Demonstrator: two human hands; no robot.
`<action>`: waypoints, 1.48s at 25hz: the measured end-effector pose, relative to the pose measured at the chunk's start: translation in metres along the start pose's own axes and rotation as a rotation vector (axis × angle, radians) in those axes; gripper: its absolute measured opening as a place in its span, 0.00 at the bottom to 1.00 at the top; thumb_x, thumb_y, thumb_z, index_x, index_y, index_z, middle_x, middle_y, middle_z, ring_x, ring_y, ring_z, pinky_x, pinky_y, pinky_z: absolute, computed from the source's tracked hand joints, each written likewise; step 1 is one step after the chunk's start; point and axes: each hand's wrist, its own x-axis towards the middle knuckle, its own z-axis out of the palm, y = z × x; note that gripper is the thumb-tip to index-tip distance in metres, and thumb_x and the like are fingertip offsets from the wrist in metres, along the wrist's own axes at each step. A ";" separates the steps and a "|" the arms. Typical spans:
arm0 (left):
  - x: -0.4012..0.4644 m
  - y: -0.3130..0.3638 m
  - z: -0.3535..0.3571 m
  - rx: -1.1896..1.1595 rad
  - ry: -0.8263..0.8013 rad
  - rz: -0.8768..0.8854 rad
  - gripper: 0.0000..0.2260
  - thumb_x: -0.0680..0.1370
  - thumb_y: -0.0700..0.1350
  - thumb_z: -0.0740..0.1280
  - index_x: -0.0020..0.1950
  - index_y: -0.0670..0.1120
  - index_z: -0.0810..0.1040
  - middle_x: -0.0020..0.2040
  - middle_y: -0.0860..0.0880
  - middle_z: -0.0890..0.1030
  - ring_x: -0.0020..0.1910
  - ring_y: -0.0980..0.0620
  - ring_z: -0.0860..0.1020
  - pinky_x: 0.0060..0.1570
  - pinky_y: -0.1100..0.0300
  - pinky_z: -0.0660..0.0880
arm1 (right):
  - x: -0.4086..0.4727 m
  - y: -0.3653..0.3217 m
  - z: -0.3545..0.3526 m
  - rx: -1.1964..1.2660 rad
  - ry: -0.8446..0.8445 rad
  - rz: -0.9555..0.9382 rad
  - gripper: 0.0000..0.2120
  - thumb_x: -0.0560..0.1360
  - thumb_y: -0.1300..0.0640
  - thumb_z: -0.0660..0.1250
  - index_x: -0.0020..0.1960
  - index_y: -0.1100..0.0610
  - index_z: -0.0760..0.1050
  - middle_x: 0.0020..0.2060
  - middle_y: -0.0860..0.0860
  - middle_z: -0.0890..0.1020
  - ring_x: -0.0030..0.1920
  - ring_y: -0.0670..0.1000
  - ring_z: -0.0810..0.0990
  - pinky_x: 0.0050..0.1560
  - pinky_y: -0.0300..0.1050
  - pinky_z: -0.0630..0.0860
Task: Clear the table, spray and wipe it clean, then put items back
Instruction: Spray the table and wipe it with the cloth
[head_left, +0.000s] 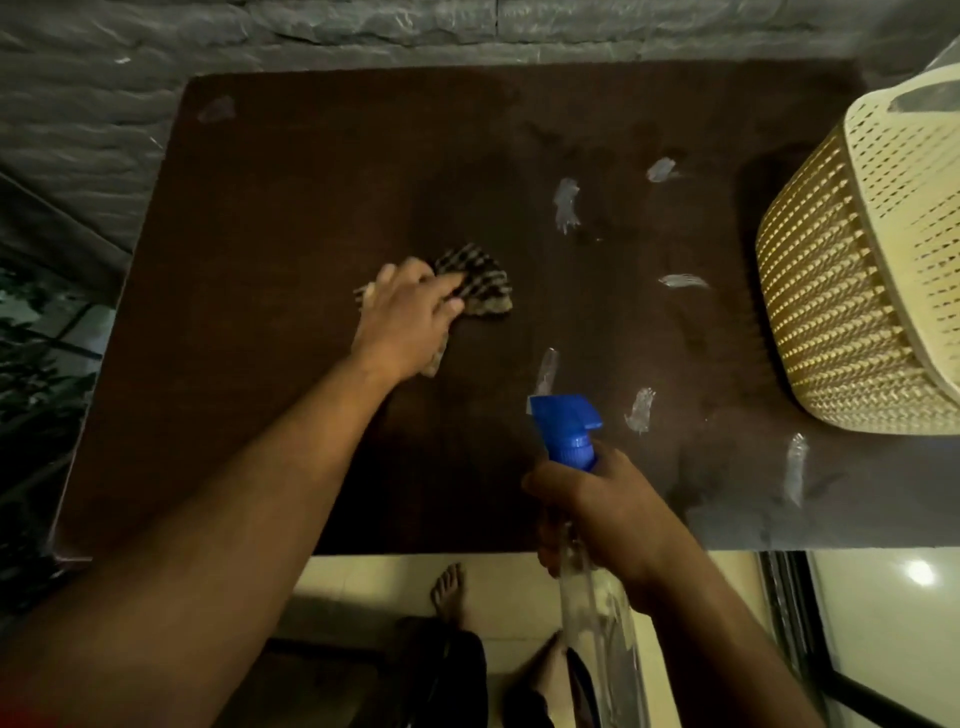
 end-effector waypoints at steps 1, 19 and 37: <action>0.010 0.003 0.002 0.011 0.007 -0.031 0.17 0.81 0.54 0.58 0.69 0.54 0.71 0.63 0.47 0.71 0.63 0.45 0.67 0.63 0.48 0.62 | -0.005 0.007 -0.002 -0.021 -0.005 0.019 0.08 0.74 0.62 0.67 0.52 0.59 0.72 0.30 0.55 0.76 0.27 0.52 0.75 0.27 0.43 0.74; -0.151 0.003 0.012 0.014 0.049 0.078 0.18 0.77 0.55 0.58 0.65 0.54 0.76 0.51 0.49 0.73 0.50 0.45 0.71 0.48 0.51 0.67 | -0.048 0.031 -0.037 -0.042 -0.025 -0.038 0.09 0.73 0.61 0.67 0.52 0.57 0.70 0.29 0.53 0.76 0.27 0.51 0.75 0.31 0.46 0.76; -0.091 0.058 0.030 0.028 0.118 -0.163 0.16 0.80 0.52 0.61 0.67 0.55 0.72 0.59 0.47 0.72 0.58 0.45 0.68 0.57 0.50 0.64 | -0.049 0.042 -0.035 -0.043 0.008 -0.034 0.10 0.74 0.60 0.67 0.53 0.57 0.71 0.30 0.55 0.76 0.28 0.53 0.76 0.34 0.50 0.76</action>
